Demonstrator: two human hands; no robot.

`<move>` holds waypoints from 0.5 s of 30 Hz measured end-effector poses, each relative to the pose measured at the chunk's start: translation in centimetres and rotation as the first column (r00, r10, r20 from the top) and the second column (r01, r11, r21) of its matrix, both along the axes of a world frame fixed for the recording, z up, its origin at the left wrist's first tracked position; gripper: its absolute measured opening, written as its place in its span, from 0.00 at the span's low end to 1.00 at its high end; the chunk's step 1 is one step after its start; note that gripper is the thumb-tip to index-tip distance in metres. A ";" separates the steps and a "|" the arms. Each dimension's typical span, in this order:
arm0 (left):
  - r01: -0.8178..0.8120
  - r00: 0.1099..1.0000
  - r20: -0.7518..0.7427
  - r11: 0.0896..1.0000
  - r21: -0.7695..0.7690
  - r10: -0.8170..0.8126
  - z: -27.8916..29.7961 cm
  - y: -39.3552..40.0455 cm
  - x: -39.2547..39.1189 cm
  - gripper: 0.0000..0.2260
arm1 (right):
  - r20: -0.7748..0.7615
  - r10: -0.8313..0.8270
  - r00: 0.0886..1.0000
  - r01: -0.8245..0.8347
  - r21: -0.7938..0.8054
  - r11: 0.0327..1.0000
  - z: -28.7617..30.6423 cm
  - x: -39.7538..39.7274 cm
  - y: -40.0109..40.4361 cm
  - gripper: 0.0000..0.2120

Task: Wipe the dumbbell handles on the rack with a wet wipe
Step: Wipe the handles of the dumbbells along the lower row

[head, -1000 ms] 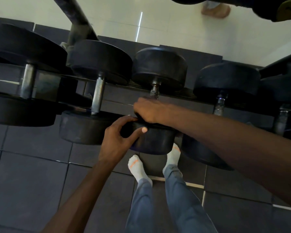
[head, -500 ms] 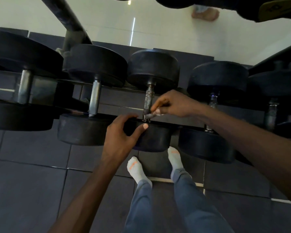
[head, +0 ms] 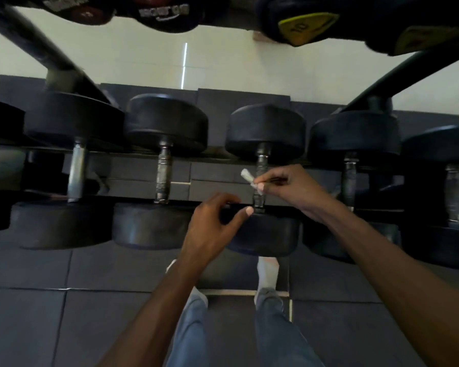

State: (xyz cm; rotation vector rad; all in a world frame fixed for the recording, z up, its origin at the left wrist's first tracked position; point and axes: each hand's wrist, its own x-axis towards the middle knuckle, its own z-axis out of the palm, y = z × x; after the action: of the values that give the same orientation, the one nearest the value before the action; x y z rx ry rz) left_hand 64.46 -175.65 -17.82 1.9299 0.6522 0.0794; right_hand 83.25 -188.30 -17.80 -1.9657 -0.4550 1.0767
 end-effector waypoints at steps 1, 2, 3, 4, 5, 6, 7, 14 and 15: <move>0.011 1.000 -0.011 1.000 0.011 -0.011 -0.3 -0.7 0.3 0.11 | 0.052 0.025 0.998 -0.024 -0.011 1.000 -0.4 0.5 -0.5 0.06; 0.011 1.000 -0.022 1.000 0.020 -0.010 -0.5 -1.3 0.5 0.11 | 0.112 0.060 0.992 -0.057 -0.029 0.998 -0.5 1.1 -0.9 0.07; -0.001 1.000 -0.032 1.000 0.030 0.002 -0.6 -1.9 0.6 0.12 | 0.180 0.103 0.978 -0.097 -0.042 0.994 -0.9 1.6 -1.1 0.07; -0.020 0.999 -0.037 0.999 0.038 0.022 -0.7 -2.3 0.6 0.14 | 0.243 0.145 0.959 -0.135 -0.060 0.989 -1.2 2.0 -1.1 0.07; -0.044 0.998 -0.037 0.998 0.044 0.046 -0.8 -2.7 0.5 0.15 | 0.301 0.181 0.936 -0.171 -0.059 0.983 -1.5 2.2 -1.0 0.07; -0.069 0.997 -0.036 0.996 0.049 0.071 -0.9 -2.9 0.4 0.16 | 0.341 0.230 0.911 -0.221 -0.065 0.973 -1.7 2.2 -0.7 0.08; -0.090 0.995 -0.035 0.995 0.053 0.092 -0.9 -3.2 0.2 0.17 | 0.377 0.292 0.879 -0.286 -0.074 0.955 -1.9 2.1 -0.4 0.09; -0.136 0.990 -0.013 0.989 0.052 0.137 -0.6 -4.8 -0.7 0.24 | 0.367 0.788 0.494 -0.700 -0.370 0.611 -4.0 1.6 -0.7 0.13; -0.144 0.989 -0.007 0.988 0.047 0.145 -0.7 -4.9 -0.7 0.25 | 0.352 0.819 0.454 -0.736 -0.370 0.567 -4.6 2.0 -0.6 0.13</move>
State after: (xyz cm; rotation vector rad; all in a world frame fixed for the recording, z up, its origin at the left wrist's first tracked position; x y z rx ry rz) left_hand 63.76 -180.53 -18.52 1.9264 0.8027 0.1772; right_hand 85.22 -188.91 -22.42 -2.2068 -1.7744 1.1345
